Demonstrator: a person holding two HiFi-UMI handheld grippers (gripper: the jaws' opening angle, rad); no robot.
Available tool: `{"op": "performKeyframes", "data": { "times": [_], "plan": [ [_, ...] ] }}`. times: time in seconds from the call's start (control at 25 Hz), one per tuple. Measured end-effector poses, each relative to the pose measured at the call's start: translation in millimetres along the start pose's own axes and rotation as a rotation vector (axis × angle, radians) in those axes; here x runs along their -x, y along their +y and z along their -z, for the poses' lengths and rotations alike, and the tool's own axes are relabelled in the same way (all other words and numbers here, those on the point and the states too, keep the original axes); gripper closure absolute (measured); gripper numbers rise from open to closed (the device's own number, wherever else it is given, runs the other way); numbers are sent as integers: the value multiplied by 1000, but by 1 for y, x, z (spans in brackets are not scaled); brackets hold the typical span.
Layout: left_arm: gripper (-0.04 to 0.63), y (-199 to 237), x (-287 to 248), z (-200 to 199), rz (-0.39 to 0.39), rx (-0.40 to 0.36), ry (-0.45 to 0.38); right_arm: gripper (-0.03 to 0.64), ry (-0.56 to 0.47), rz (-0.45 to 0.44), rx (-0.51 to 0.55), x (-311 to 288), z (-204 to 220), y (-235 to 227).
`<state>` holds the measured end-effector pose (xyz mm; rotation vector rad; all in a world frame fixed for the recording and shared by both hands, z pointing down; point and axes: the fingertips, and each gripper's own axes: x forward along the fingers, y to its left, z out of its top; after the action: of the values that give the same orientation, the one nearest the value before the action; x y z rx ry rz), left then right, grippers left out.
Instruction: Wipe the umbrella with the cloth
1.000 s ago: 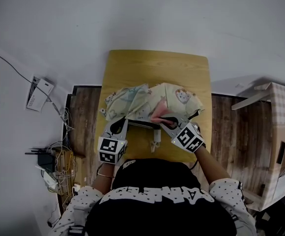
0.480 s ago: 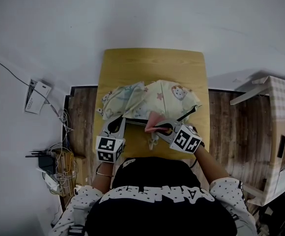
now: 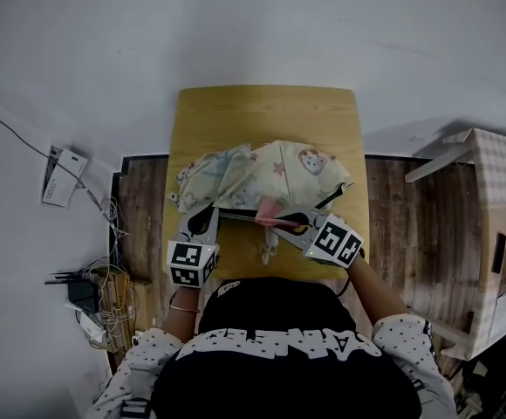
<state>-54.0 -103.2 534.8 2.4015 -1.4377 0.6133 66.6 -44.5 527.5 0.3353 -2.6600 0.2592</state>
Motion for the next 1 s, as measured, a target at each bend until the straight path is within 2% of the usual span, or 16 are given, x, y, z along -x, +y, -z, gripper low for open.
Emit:
{"op": "performKeyframes", "data": {
  "times": [0.2, 0.44, 0.56, 0.68, 0.8, 1.0],
  "plan": [
    [597, 0, -1, -1, -2, 8, -3, 583, -118, 88, -33, 24, -30, -36],
    [597, -7, 0, 0, -8, 22, -4, 583, -181, 321, -1, 54, -54, -96],
    [597, -8, 1, -2, -11, 29, -7, 583, -158, 431, 37, 61, -60, -124],
    [597, -7, 3, -2, -15, 35, -8, 582, -122, 484, 74, 61, -62, -141],
    [597, -8, 5, -1, -23, 42, -6, 583, -62, 508, 130, 54, -56, -152],
    [597, -12, 8, -4, -35, 27, -6, 583, 39, 504, 148, 38, -32, -161]
  ]
}}
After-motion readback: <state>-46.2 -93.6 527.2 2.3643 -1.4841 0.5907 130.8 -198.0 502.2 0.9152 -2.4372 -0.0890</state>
